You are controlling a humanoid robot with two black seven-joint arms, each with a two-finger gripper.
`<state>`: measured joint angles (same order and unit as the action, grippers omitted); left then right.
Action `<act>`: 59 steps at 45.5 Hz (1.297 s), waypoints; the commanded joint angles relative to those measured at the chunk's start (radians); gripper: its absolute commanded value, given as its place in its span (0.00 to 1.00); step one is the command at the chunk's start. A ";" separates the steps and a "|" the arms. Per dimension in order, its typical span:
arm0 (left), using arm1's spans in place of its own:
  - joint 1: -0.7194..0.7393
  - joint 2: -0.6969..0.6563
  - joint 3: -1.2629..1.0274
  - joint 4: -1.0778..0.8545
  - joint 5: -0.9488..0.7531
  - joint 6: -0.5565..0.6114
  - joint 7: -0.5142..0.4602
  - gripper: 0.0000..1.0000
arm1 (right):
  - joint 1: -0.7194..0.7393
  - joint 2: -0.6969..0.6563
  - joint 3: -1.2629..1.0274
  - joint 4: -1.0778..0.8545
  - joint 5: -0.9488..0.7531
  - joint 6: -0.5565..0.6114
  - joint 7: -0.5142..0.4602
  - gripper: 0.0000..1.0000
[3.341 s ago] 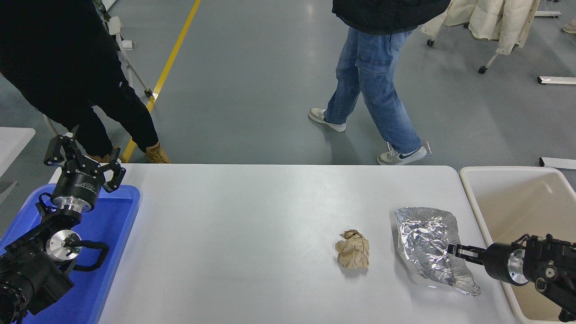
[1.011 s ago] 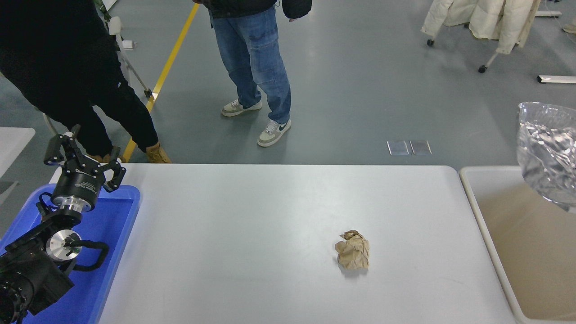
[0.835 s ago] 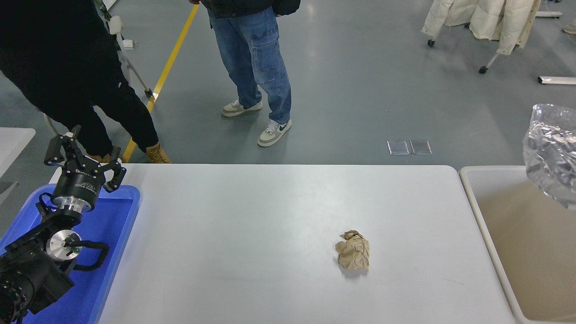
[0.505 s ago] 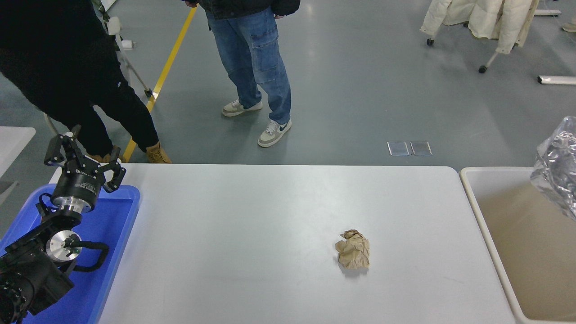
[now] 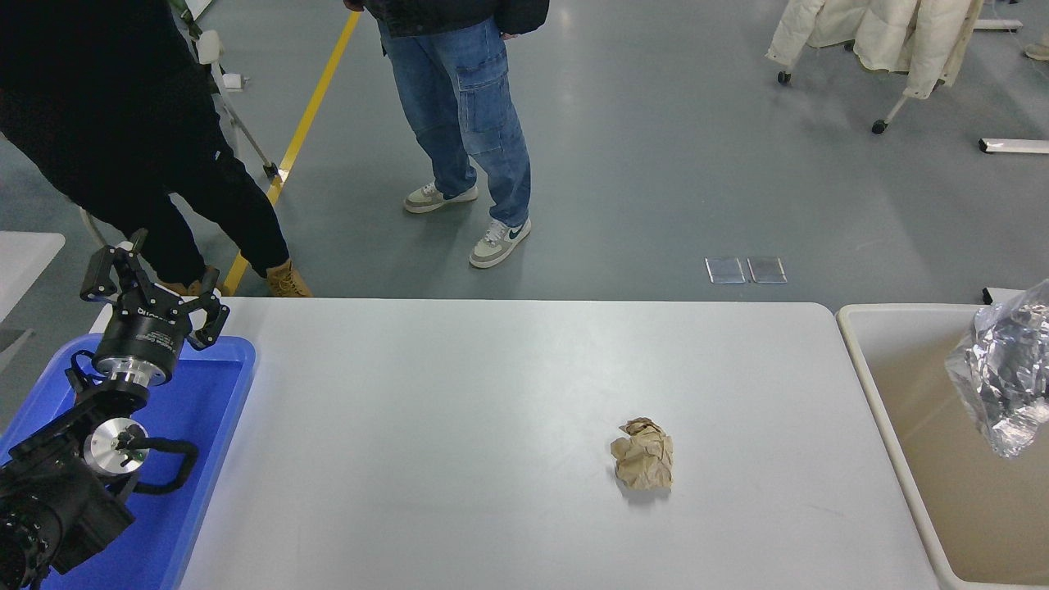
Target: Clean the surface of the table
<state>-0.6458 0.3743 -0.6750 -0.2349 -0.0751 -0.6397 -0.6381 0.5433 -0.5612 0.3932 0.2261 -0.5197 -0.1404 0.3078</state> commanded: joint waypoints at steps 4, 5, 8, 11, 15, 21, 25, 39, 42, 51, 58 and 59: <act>0.000 0.000 0.000 -0.001 0.000 0.000 0.000 1.00 | -0.011 0.030 0.004 -0.027 0.083 -0.022 -0.044 0.00; 0.000 0.000 0.000 0.000 0.000 0.000 0.000 1.00 | -0.011 0.032 0.006 -0.027 0.083 -0.024 -0.044 0.00; 0.000 0.000 0.000 0.000 0.000 0.000 0.000 1.00 | -0.011 0.043 0.006 -0.027 0.083 -0.031 -0.045 0.00; 0.000 0.000 0.000 -0.001 0.000 0.000 0.000 1.00 | -0.011 0.049 0.006 -0.027 0.083 -0.034 -0.049 0.00; 0.000 0.000 0.000 0.000 0.000 0.000 0.000 1.00 | -0.011 0.052 0.006 -0.027 0.083 -0.034 -0.053 0.00; 0.000 0.000 0.000 0.000 0.000 0.000 0.000 1.00 | -0.011 0.057 -0.002 -0.027 0.083 -0.042 -0.053 0.00; 0.000 0.000 0.000 0.000 0.000 0.000 0.000 1.00 | -0.013 0.057 -0.004 -0.027 0.083 -0.047 -0.053 0.00; 0.000 0.000 0.000 0.000 0.000 0.000 0.000 1.00 | -0.019 0.055 0.036 -0.013 0.109 -0.074 -0.052 1.00; 0.000 0.000 0.000 0.000 0.000 0.000 0.000 1.00 | -0.019 0.055 0.036 -0.013 0.132 -0.074 -0.052 1.00; 0.000 0.000 0.000 0.000 0.000 0.000 0.000 1.00 | -0.020 0.041 0.036 -0.001 0.139 -0.076 -0.052 1.00; 0.000 0.000 0.000 0.000 0.000 0.000 0.000 1.00 | -0.046 -0.055 0.053 0.155 0.141 -0.076 -0.052 1.00; 0.000 0.000 0.000 0.000 0.000 0.000 0.000 1.00 | -0.054 -0.086 0.065 0.201 0.141 -0.077 -0.050 1.00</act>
<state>-0.6458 0.3743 -0.6750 -0.2349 -0.0751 -0.6397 -0.6381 0.5197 -0.5311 0.4278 0.2462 -0.3887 -0.2131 0.2562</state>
